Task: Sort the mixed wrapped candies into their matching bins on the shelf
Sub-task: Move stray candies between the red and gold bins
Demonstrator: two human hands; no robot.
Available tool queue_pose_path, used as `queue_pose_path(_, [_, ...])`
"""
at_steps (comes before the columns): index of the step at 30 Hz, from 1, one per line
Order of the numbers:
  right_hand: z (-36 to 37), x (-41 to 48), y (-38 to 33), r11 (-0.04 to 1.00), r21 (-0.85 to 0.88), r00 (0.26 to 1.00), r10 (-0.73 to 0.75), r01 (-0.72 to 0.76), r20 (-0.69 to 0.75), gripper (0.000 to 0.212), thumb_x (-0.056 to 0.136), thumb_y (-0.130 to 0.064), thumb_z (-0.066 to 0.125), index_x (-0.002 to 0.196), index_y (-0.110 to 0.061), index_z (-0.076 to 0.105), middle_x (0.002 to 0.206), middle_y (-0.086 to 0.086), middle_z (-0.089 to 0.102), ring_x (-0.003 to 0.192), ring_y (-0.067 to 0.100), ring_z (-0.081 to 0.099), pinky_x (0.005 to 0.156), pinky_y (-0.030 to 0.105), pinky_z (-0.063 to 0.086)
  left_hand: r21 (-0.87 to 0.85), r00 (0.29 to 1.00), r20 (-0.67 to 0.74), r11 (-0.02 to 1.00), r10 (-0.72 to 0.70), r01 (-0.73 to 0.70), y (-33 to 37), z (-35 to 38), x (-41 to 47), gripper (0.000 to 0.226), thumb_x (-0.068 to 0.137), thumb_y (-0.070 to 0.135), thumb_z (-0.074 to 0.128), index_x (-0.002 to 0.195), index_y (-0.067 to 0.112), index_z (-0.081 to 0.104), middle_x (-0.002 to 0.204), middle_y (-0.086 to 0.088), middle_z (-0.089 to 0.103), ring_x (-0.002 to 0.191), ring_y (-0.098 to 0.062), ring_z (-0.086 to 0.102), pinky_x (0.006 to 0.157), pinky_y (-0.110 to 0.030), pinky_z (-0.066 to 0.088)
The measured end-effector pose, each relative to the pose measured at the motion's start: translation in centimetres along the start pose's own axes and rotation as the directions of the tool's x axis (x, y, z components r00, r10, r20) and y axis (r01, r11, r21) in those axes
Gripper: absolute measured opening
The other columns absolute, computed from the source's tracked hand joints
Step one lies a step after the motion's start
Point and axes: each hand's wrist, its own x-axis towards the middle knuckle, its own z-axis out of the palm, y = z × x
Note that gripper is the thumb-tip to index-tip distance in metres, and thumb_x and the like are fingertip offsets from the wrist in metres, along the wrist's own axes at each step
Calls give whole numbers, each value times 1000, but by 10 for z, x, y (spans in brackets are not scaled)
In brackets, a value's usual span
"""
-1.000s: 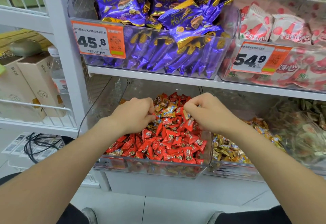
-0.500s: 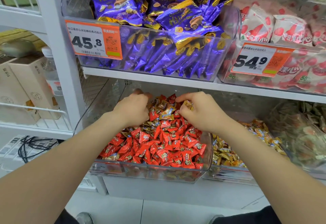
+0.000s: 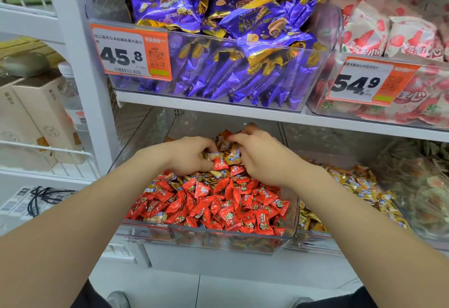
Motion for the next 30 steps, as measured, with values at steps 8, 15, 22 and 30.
queue_pose_path(8, [3,-4,1,999,16,975,-43,41,219,39,106,-29,56,145,-28,56,133,4,54,126,28,56,108,47,45,-87,992,-128,996,18,-30,-4,-4,-18,14,98,48,65,99,35,72,77,6,71,68,-6,61,67,-26,47])
queue_pose_path(15, [-8,-4,-6,991,132,998,10,-18,57,23,106,-27,55,120,-19,73,113,4,74,110,26,66,98,39,49,-414,972,-194,909,-131,39,-4,-10,-36,21,107,27,55,109,26,76,73,-7,62,46,-18,48,45,-26,44])
queue_pose_path(22, [-23,-6,-14,840,484,969,193,-243,151,24,108,-26,57,108,-5,69,58,1,41,49,13,42,50,24,37,-590,942,-116,785,-314,189,0,-10,-48,46,105,47,56,100,4,71,70,-7,42,52,-21,46,44,-26,39])
queue_pose_path(30, [-21,-5,-23,519,755,913,296,-401,281,18,106,-25,63,108,-7,66,83,10,45,63,16,47,44,22,39,-725,925,-41,648,-379,234,-3,-11,-44,54,97,54,66,127,9,62,128,-8,56,80,-20,53,46,-24,46])
